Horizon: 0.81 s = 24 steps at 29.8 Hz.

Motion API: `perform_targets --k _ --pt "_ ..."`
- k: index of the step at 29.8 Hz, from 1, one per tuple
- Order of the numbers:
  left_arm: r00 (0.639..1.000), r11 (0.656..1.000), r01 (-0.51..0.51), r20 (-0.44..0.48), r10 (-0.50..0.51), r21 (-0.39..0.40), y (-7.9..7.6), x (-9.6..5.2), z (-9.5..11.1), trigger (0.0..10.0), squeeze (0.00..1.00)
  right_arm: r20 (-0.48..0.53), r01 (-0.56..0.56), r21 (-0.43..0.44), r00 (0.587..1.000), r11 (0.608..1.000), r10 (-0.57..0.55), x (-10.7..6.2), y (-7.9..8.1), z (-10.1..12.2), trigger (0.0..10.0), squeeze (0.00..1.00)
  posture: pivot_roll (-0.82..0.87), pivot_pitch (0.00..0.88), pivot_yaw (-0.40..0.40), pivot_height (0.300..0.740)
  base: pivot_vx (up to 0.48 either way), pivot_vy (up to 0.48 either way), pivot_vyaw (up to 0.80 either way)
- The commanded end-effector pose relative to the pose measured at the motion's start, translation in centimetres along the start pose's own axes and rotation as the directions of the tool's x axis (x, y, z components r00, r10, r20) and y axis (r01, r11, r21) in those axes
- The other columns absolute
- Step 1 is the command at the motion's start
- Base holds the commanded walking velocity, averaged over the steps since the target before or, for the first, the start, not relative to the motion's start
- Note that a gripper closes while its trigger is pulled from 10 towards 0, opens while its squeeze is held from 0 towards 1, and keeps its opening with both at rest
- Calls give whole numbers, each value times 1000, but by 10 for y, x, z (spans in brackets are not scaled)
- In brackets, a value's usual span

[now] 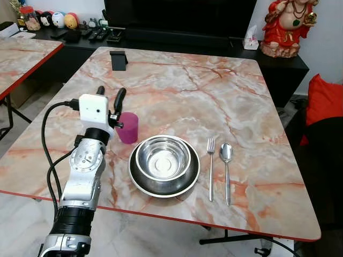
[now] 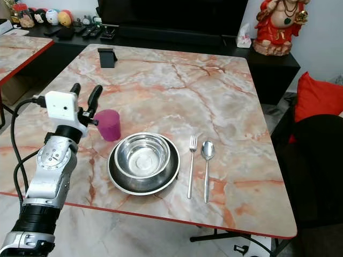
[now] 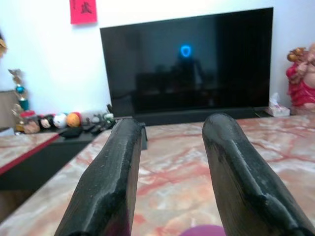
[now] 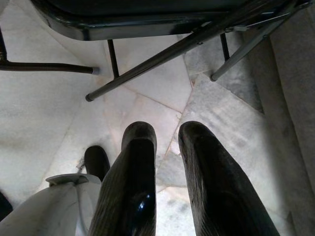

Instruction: Setting the table

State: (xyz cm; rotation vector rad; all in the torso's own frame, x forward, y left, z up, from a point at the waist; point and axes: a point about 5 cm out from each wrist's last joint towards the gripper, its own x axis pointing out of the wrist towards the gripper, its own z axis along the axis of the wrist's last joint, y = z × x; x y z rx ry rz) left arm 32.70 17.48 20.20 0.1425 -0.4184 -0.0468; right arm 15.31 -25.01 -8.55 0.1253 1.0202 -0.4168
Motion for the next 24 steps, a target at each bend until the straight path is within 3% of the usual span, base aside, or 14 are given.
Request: perform_targets --k 1,13,24 --pt "999 1000 -13 37 12 9 2 4 7 10000 0 11 9 22 1000 1000 -9 0 0 0 10000 0 -19 0 -25 740 0 0 0" --pt "998 997 -48 30 50 -63 1 5 5 10000 0 11 15 38 1000 999 -16 0 1 -1 10000 0 -31 0 -10 740 0 0 0" --pt "998 994 -45 34 49 -103 -5 4 5 10000 0 11 12 32 1000 999 -13 0 1 -2 10000 0 -25 0 -12 740 0 271 0"
